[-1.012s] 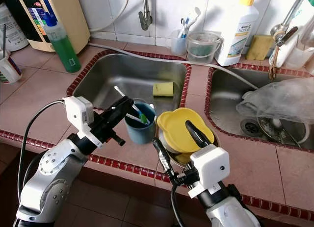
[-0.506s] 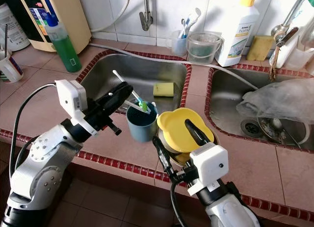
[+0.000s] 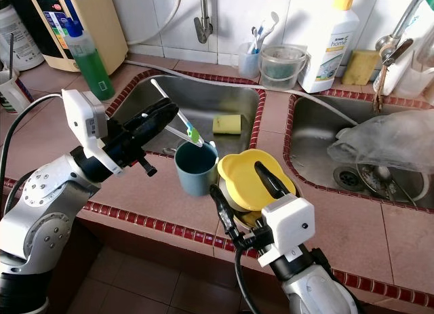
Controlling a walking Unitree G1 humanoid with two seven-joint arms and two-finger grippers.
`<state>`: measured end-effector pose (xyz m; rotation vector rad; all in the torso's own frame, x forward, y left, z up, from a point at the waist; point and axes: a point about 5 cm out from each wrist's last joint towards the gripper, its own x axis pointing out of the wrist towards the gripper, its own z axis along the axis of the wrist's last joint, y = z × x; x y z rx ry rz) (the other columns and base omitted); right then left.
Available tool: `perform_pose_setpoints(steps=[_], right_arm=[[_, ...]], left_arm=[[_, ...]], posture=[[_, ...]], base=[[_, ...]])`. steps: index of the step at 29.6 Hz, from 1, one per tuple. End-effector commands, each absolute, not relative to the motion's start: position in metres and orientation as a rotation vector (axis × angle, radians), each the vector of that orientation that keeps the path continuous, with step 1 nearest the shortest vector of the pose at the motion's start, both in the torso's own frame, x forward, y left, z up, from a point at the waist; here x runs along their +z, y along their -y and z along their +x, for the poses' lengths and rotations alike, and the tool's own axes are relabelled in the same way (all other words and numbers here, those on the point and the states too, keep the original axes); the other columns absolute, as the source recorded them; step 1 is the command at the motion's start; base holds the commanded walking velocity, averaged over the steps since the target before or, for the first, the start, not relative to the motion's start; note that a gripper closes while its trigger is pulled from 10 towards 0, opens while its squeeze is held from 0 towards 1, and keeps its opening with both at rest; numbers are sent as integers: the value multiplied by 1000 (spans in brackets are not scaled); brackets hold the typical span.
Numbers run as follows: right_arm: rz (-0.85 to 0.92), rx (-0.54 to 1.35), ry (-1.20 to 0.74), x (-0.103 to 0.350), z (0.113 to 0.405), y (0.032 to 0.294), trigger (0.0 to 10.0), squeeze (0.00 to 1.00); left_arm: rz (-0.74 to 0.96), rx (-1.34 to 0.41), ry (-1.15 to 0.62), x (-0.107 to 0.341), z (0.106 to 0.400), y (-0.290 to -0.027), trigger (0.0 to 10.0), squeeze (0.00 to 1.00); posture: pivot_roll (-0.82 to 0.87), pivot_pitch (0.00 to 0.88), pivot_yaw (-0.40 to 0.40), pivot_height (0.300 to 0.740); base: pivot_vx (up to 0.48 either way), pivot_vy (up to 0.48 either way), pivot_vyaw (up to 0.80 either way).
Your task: Kitchen organization
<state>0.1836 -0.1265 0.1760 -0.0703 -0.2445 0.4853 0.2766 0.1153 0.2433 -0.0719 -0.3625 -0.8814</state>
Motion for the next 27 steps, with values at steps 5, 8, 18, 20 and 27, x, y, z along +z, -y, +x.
perform_pose_setpoints(steps=[5,8,18,20,27], right_arm=[[-79,490,254,176,185,128,10000,0],[-80,492,256,176,187,129,10000,0],[-83,478,280,179,194,131,10000,0],[-78,469,295,182,197,131,10000,0],[-68,383,353,192,212,138,10000,0]], left_arm=[[-59,-894,390,254,277,-120,10000,0],[-59,-889,404,259,279,-123,10000,0],[-41,-842,425,265,286,-133,10000,0],[-29,-802,425,263,290,-136,10000,0],[-22,-686,434,257,301,-142,10000,0]], posture=[[-200,92,74,740],[-196,81,70,740],[-190,65,65,740],[-190,63,64,740],[-190,65,65,740]], base=[[0,0,0],[0,0,0],[0,0,0],[0,0,0],[0,0,0]])
